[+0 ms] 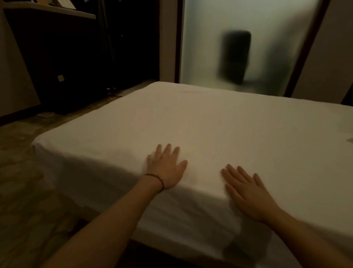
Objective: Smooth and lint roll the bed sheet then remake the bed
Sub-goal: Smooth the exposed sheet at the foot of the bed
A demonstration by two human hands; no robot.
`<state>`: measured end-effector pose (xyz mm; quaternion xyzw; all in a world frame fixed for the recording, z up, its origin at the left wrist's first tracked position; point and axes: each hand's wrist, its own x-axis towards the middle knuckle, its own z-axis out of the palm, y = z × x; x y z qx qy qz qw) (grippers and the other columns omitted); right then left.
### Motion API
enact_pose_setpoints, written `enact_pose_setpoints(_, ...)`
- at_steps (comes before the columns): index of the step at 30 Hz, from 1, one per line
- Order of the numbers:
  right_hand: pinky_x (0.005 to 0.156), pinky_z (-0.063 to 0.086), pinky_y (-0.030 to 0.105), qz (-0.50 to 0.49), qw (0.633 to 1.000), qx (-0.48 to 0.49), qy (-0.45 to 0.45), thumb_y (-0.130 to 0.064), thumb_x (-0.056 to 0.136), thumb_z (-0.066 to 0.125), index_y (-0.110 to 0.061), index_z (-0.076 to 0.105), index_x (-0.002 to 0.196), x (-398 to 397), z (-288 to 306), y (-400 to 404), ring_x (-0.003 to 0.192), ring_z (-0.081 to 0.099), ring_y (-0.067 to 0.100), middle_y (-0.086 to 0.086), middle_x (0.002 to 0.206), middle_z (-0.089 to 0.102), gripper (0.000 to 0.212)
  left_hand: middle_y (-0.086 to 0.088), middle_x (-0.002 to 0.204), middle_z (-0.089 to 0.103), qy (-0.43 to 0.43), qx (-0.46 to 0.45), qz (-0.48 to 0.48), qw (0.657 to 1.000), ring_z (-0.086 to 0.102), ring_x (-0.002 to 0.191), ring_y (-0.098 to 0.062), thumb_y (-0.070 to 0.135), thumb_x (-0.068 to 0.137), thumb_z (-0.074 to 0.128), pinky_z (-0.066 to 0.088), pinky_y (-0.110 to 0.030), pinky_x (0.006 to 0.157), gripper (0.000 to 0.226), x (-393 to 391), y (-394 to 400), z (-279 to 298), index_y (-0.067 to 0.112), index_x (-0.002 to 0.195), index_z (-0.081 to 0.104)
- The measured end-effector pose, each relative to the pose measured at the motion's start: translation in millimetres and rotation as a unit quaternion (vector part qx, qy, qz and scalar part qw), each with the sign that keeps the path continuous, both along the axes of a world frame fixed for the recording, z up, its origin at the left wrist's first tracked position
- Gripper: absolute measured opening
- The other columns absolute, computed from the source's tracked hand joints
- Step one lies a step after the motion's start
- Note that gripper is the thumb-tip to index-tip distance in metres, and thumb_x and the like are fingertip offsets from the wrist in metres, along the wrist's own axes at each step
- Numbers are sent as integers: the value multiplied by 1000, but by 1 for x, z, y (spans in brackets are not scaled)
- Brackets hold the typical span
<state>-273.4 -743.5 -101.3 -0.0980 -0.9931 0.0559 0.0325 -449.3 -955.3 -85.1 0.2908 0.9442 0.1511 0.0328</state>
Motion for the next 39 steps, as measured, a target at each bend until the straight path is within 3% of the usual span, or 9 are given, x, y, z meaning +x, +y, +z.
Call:
enact_pose_setpoints(4,120,-9,40,-34,996,15,76,-67,86,-8,-43,-8,150,2,3,-1,147,-22,11,-13,157,-25,68,14,167,-7,48,-53,-142,987,-11,154,-23,63,101,12,-4,-65,118,59,46,48,-9,47,156,-2)
enact_pose_setpoints(10,121,-5,44,-28,999,24,-20,-74,74,-24,-42,-10,153,20,2,29,148,-16,12,-15,159,-19,86,16,167,-9,43,-97,-101,989,-12,154,-20,86,85,13,-10,-67,115,81,17,62,-15,50,156,0)
enact_pose_setpoints(19,119,-12,40,35,997,-32,-58,-68,82,-13,-42,-2,154,-61,23,63,148,-18,13,-16,158,-19,77,13,167,-12,16,-116,-148,982,-16,153,-21,63,99,6,-4,-62,119,62,-28,129,3,44,157,-6)
enact_pose_setpoints(20,119,-10,40,36,997,-30,-64,-67,87,-7,-42,4,154,-68,23,70,149,-13,14,-15,160,-13,72,14,167,-13,9,-122,-155,980,-17,153,-21,62,99,3,-4,-61,120,61,-34,133,4,44,157,-7)
enact_pose_setpoints(23,112,12,46,41,995,-24,-85,-58,100,13,-37,31,150,-95,22,91,147,24,22,-7,160,22,58,14,166,-15,-8,-131,-160,978,-18,153,-18,61,96,-5,-5,-58,121,63,-64,146,8,44,157,-7)
enact_pose_setpoints(25,110,17,48,45,994,-29,-99,-55,101,18,-35,34,150,-120,21,103,146,29,24,-5,159,28,56,15,165,-16,-20,-128,-163,978,-20,152,-17,62,97,-8,-8,-55,121,63,-88,153,9,44,157,-5)
enact_pose_setpoints(27,110,19,49,48,994,-33,-90,-56,100,20,-34,36,149,-150,23,111,146,28,24,-4,159,29,57,14,166,-11,-8,-122,-158,980,-14,153,-19,57,101,2,-6,-53,122,58,-108,161,4,43,157,1)
enact_pose_setpoints(32,109,26,51,39,994,-70,-78,-58,96,30,-31,36,150,-239,18,133,146,29,22,-6,159,28,61,8,163,30,20,-111,-153,982,29,149,-26,45,102,34,21,-52,111,53,-180,185,-6,35,153,35)
enact_pose_setpoints(39,112,24,49,18,994,-87,-56,-54,96,32,-31,33,151,-394,15,184,147,27,20,-6,160,26,60,8,166,21,6,-108,-191,976,21,152,-27,47,100,38,19,-57,113,56,-344,234,-5,35,155,33)
